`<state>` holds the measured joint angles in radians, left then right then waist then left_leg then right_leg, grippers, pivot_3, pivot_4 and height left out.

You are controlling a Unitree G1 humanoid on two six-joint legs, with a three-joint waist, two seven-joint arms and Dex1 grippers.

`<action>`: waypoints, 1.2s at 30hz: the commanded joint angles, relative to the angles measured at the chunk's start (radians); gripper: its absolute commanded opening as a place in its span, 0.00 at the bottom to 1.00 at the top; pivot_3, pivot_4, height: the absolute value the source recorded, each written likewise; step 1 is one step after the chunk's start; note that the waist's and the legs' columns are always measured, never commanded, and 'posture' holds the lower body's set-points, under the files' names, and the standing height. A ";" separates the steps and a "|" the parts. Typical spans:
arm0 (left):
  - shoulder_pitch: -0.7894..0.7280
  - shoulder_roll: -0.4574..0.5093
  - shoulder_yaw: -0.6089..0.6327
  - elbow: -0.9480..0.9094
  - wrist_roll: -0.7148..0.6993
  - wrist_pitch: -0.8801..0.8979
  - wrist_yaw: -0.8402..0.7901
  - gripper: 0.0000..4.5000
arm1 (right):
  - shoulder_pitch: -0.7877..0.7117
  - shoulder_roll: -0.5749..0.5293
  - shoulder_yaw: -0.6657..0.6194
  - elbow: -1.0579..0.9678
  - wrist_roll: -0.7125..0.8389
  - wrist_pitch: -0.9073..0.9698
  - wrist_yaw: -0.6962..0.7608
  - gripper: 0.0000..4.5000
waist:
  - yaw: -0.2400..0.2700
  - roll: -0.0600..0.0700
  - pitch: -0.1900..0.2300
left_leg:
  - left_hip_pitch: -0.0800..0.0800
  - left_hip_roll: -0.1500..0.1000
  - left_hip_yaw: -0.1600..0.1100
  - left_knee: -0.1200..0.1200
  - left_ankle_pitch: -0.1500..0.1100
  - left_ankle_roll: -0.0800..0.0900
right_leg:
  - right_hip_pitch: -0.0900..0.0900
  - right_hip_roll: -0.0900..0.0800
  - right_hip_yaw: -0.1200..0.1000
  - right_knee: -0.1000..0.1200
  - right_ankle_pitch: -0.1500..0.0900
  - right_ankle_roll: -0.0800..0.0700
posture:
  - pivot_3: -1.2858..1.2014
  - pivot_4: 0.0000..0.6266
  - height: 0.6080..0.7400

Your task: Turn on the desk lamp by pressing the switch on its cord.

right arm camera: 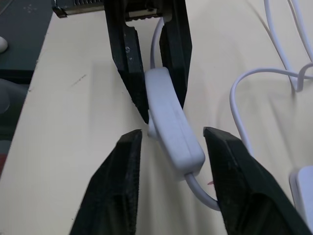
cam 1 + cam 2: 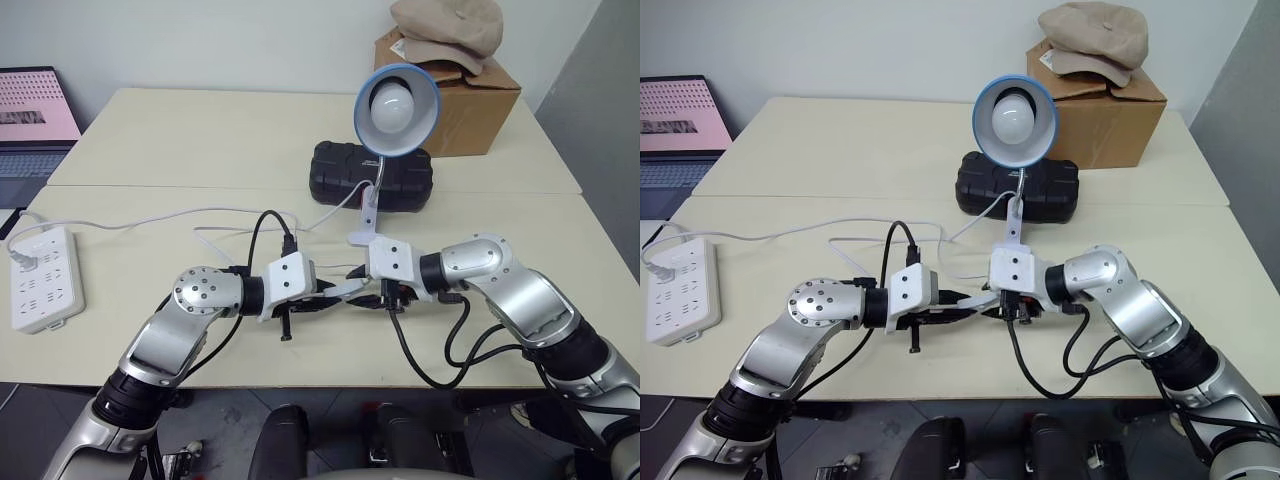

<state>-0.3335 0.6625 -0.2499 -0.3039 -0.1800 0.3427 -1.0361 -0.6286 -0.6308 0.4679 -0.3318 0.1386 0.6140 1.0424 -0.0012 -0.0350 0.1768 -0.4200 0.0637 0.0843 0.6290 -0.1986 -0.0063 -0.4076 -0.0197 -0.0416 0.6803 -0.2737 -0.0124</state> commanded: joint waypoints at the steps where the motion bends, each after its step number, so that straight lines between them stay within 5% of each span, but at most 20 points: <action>1: -0.019 0.003 0.016 -0.026 -0.003 -0.016 0.006 0.09 | -0.004 -0.003 -0.005 0.000 -0.010 -0.035 0.012 0.22 | 0.000 0.000 0.000 | 0.000 0.000 0.000 0.000 0.000 0.000 | 0.000 0.000 0.000 0.000 0.000 0.000 | 0.52 0.24 1.00; 14: -0.010 0.012 0.008 -0.015 0.021 -0.049 -0.005 0.09 | 0.003 0.020 -0.024 -0.001 0.018 -0.074 0.042 0.15 | 0.000 0.000 0.000 | 0.000 0.000 0.000 0.000 0.000 0.000 | 0.000 0.000 0.000 0.000 0.000 0.000 | 0.52 0.24 1.00; 30: -0.020 -0.008 -0.006 0.077 0.081 -0.119 0.009 0.09 | 0.059 -0.032 -0.145 -0.092 0.079 -0.034 0.026 0.99 | 0.001 0.000 0.000 | 0.000 0.000 0.000 0.000 0.000 0.000 | 0.000 0.000 0.000 0.000 0.000 0.000 | 0.52 0.24 1.00; 36: -0.073 -0.082 -0.045 0.229 0.132 -0.193 0.045 0.09 | 0.203 -0.135 -0.263 -0.235 0.152 0.052 0.003 1.00 | 0.009 0.000 0.000 | 0.000 0.000 0.000 0.000 0.000 0.000 | 0.000 -0.001 0.000 -0.001 0.000 0.000 | 0.52 0.24 1.00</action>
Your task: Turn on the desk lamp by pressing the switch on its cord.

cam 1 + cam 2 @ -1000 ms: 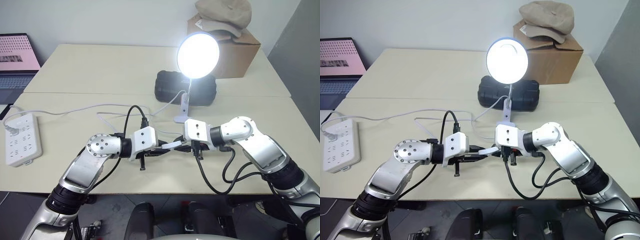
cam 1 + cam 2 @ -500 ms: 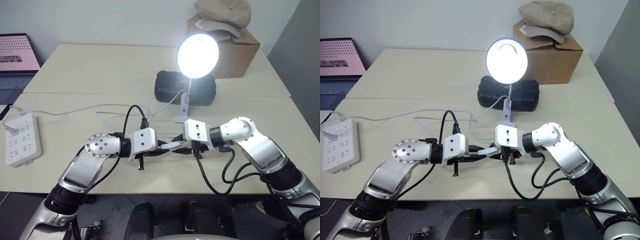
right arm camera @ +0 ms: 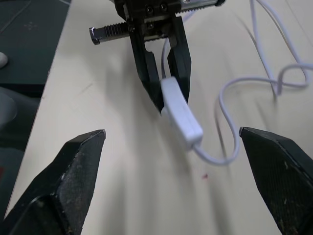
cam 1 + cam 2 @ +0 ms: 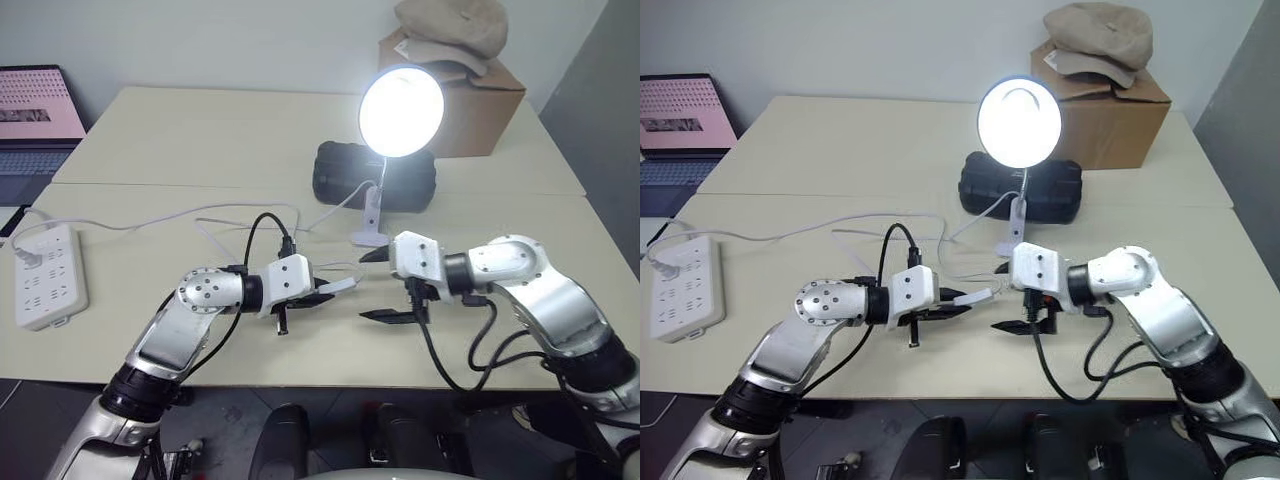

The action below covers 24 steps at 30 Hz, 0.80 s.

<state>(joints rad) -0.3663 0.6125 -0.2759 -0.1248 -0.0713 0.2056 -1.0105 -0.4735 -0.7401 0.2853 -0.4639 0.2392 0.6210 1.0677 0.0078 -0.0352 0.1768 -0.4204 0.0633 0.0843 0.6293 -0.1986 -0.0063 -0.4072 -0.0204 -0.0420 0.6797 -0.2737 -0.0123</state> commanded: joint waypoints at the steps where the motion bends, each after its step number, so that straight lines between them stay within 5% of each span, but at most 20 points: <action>1: -0.052 -0.048 -0.025 0.079 0.028 -0.066 0.022 0.09 | 0.074 -0.031 -0.098 -0.124 0.060 0.064 -0.039 1.00 | 0.000 0.000 0.000 | 0.000 0.000 0.000 0.000 0.000 0.000 | 0.000 0.000 0.000 0.000 0.000 0.000 | 0.52 0.24 1.00; 7: -0.106 -0.090 -0.045 0.214 0.058 -0.142 0.016 0.09 | 0.160 -0.038 -0.129 -0.193 0.066 0.118 -0.119 1.00 | -0.009 0.000 0.000 | 0.001 0.000 0.000 0.000 0.000 0.000 | 0.000 0.001 0.000 0.001 0.000 0.000 | 0.52 0.24 1.00; 16: -0.093 -0.065 -0.007 0.193 0.021 -0.144 -0.028 0.60 | 0.186 -0.047 -0.130 -0.202 0.069 0.124 -0.171 1.00 | -0.009 0.000 0.000 | 0.001 0.000 0.000 0.000 0.000 0.000 | 0.000 0.001 0.000 0.000 0.000 0.000 | 0.52 0.24 1.00; 22: 0.015 0.003 0.103 0.002 -0.020 -0.072 0.025 0.89 | 0.183 -0.055 -0.135 -0.158 0.061 0.077 -0.163 1.00 | -0.011 0.000 0.000 | 0.001 0.001 0.000 0.000 0.000 0.000 | 0.000 0.001 0.000 0.000 0.000 0.000 | 0.52 0.24 1.00; 24: 0.037 0.013 0.125 -0.043 -0.034 -0.042 0.037 0.89 | 0.185 -0.057 -0.140 -0.149 0.064 0.065 -0.162 1.00 | -0.010 0.000 0.000 | 0.001 0.001 -0.001 0.000 0.000 0.000 | 0.000 0.001 0.000 0.000 0.000 0.000 | 0.52 0.24 1.00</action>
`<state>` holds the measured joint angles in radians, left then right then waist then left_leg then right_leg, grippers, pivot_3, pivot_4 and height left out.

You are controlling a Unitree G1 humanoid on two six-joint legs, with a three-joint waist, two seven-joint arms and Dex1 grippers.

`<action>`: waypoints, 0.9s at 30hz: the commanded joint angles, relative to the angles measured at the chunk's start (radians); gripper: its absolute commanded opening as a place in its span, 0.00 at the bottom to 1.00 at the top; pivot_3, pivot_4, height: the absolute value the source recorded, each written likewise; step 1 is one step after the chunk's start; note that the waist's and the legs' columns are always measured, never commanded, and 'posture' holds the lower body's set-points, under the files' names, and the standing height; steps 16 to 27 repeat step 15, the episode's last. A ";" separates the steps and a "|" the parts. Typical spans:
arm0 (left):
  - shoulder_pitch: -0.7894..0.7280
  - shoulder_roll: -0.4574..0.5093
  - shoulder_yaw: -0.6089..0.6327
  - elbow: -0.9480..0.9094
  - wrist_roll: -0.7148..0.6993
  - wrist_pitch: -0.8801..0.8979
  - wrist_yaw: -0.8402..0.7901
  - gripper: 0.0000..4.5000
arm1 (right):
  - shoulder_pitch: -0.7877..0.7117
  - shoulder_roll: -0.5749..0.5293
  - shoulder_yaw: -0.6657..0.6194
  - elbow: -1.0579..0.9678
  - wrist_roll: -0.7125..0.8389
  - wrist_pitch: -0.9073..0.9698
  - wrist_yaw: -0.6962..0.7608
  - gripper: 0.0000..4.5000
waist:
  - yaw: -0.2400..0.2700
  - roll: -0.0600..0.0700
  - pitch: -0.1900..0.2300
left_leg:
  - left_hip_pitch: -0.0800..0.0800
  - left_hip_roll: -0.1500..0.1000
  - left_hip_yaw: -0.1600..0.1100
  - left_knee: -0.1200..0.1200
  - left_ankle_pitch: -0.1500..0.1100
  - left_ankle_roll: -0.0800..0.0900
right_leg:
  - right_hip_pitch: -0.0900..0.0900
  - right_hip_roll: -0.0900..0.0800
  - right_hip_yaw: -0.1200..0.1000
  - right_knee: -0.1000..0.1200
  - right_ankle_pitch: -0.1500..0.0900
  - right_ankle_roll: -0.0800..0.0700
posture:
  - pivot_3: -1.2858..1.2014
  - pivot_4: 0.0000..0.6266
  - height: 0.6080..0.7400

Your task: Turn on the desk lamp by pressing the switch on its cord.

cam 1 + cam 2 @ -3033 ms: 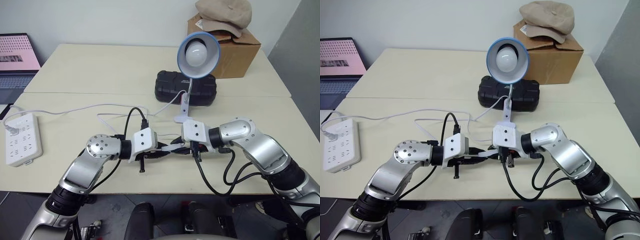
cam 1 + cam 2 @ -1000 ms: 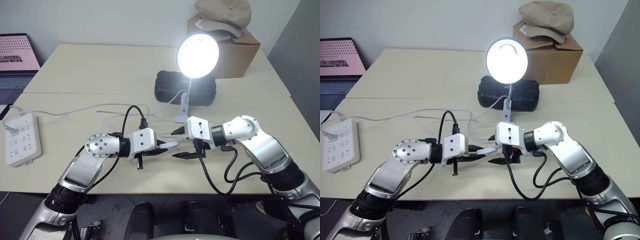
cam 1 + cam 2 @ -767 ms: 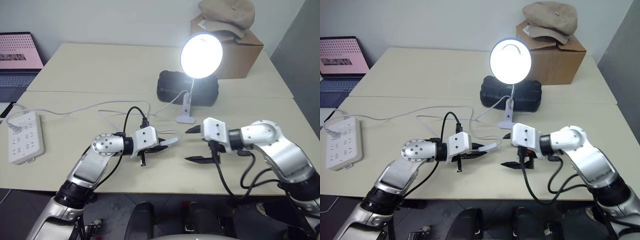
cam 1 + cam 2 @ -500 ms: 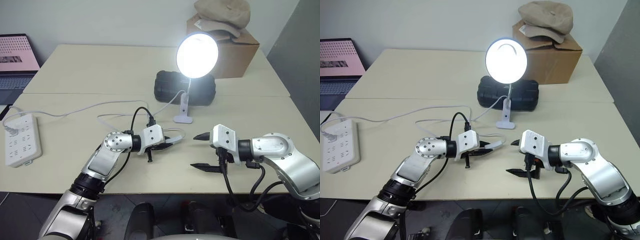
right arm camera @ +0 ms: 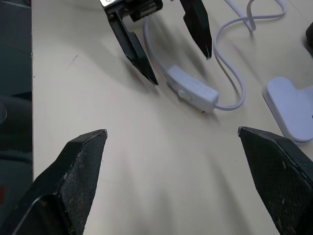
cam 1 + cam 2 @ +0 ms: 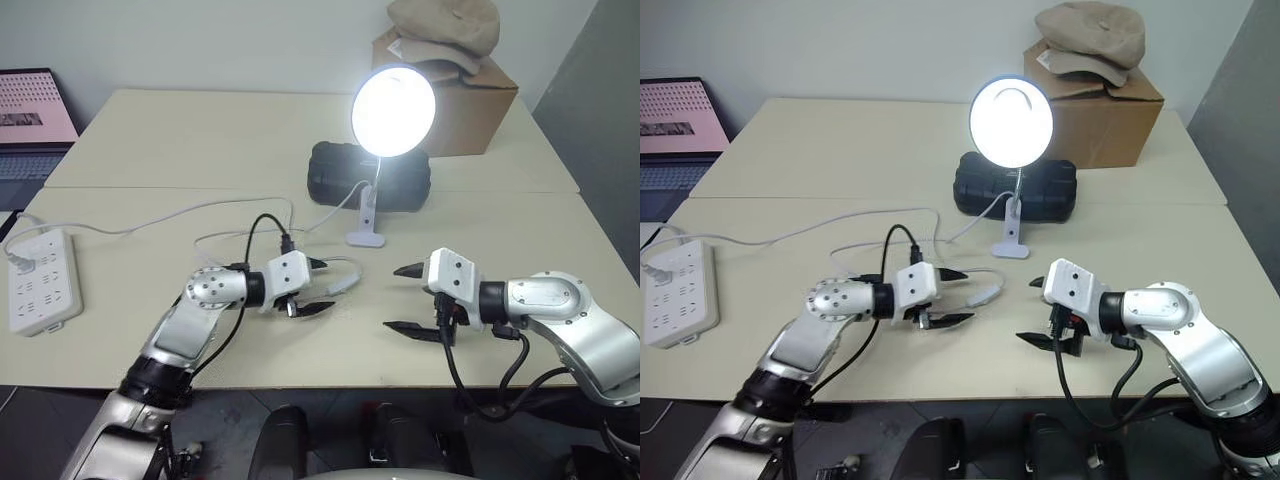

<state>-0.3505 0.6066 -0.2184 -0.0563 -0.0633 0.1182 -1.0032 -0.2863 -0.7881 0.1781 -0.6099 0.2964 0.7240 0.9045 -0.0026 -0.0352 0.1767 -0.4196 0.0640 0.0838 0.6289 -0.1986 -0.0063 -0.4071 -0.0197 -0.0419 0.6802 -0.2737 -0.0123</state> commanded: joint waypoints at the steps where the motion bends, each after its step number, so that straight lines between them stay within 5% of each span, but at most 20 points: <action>1: 0.051 0.036 0.098 -0.163 -0.071 0.084 0.028 0.89 | 0.004 -0.006 -0.047 0.007 0.008 -0.070 0.003 1.00 | 0.001 0.000 0.000 | 0.000 0.000 0.000 0.000 0.000 0.000 | 0.000 0.000 0.000 0.000 0.000 0.000 | 0.52 0.24 1.00; 10: 0.467 0.180 0.493 -0.510 -0.316 0.378 0.046 0.89 | 0.140 -0.032 -0.226 0.121 0.065 -0.310 0.102 1.00 | 0.000 0.000 0.000 | 0.002 0.001 0.000 -0.001 0.000 0.000 | 0.002 0.000 -0.001 -0.001 -0.001 -0.001 | 0.52 0.24 1.00; 27: 0.480 0.173 0.518 -0.532 -0.360 0.407 0.074 0.89 | 0.126 -0.029 -0.223 0.150 0.077 -0.332 0.119 1.00 | 0.005 0.000 0.000 | 0.003 0.000 -0.001 0.000 0.000 0.000 | 0.002 -0.001 -0.001 0.000 -0.003 -0.006 | 0.52 0.24 1.00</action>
